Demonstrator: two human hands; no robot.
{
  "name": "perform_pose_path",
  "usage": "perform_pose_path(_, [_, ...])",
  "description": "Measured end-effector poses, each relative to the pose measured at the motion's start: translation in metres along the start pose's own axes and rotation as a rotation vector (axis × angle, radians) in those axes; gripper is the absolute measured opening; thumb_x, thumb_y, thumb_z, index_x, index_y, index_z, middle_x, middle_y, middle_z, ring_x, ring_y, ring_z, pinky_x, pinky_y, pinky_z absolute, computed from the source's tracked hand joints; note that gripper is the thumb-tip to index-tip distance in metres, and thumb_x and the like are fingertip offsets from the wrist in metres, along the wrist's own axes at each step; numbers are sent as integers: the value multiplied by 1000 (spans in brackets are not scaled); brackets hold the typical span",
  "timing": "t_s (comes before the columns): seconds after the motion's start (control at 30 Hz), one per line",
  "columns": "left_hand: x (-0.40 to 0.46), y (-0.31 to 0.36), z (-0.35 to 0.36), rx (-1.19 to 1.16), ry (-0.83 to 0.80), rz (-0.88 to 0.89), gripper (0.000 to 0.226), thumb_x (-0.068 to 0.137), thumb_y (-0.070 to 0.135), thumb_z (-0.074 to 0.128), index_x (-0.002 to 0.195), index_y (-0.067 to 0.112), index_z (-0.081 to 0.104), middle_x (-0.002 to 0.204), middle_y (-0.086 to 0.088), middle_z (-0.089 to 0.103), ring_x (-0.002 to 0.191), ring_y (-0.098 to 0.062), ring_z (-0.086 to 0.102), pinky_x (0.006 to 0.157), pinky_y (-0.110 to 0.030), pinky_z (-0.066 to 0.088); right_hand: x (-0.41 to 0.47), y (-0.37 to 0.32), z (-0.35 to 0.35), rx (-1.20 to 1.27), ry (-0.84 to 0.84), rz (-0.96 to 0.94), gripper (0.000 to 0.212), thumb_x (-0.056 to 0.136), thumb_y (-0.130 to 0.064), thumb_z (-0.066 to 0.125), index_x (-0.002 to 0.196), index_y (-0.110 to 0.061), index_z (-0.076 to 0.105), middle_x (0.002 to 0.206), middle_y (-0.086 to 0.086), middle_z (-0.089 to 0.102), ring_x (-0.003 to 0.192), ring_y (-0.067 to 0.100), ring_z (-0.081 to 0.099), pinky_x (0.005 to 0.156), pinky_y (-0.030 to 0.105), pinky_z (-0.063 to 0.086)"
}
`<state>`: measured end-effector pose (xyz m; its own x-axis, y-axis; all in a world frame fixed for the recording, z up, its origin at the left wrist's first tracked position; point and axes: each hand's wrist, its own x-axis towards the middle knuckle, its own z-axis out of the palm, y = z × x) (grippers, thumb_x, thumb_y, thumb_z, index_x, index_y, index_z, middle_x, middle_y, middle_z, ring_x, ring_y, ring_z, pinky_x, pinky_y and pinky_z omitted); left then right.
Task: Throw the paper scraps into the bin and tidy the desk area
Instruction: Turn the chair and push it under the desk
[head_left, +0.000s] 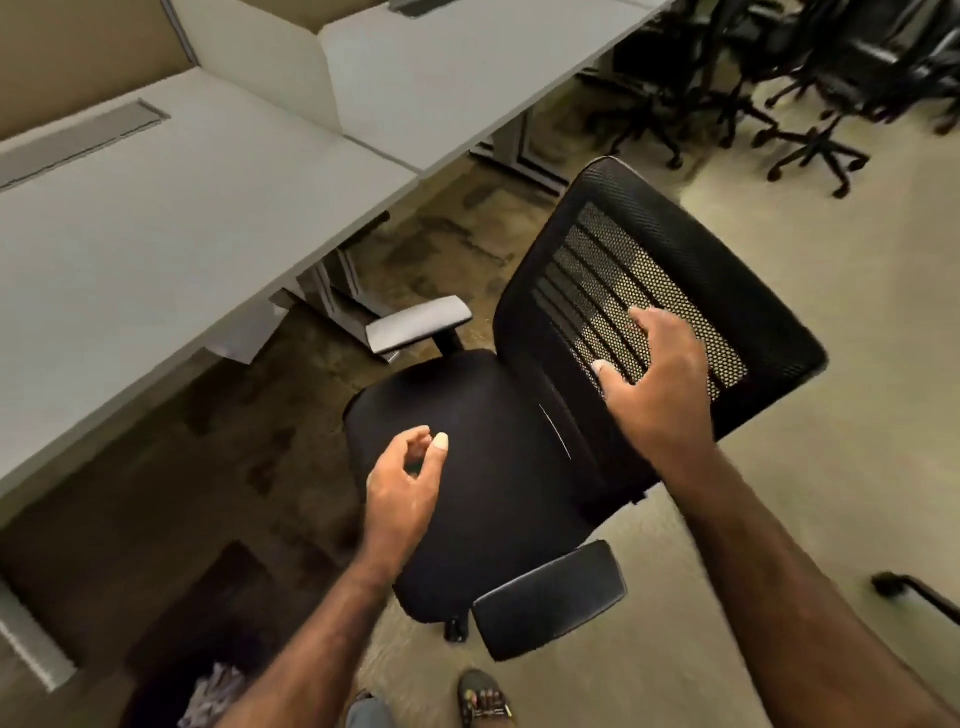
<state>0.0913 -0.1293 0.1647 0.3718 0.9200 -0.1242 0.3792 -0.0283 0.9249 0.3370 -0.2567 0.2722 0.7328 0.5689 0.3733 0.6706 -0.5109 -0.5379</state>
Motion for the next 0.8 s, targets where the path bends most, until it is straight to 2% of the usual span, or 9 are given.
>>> perform_pose_path(0.13, [-9,-2,35,44,-81,9,40,97,43,71,128,19,69,116,7,74,111,-7,69,100,-34,57,13,28,-31,-25,37,-9,65,80,-29,81,139,-13,58,140,9,58,133,27,52,120,35,31])
perform_pose_path(0.27, [-24,-7,63,116,-159,3,41,97,45,70,129,18,69,120,5,72,113,-10,67,100,-36,57,22,47,-59,-63,66,-51,63,83,-29,78,139,-12,58,138,8,59,132,27,52,119,40,33])
perform_pose_path(0.4, [-35,-15,85,180,-219,-22,38,97,43,71,126,18,70,117,7,72,110,-10,66,99,-34,56,38,69,-83,-126,70,-56,61,84,-32,76,139,-14,57,134,7,60,127,27,53,115,29,31])
perform_pose_path(0.57, [-47,-35,110,293,-352,-51,42,98,45,69,126,15,69,117,3,72,108,-10,65,89,-24,51,53,95,-95,-183,-20,-27,63,81,-37,74,138,-16,56,134,9,60,126,32,54,113,41,39])
perform_pose_path(0.7, [-53,-65,124,455,-509,-114,47,98,50,67,131,17,65,122,1,68,114,-18,65,97,-35,54,59,108,-94,-226,-128,-23,69,80,-42,70,142,-17,53,135,9,59,126,31,53,113,43,39])
perform_pose_path(0.8, [-55,-83,130,587,-615,-154,50,98,53,64,135,19,63,127,-1,68,119,-22,65,99,-37,54,61,114,-90,-234,-193,-9,78,79,-47,70,147,-16,49,139,9,56,131,31,51,116,45,39])
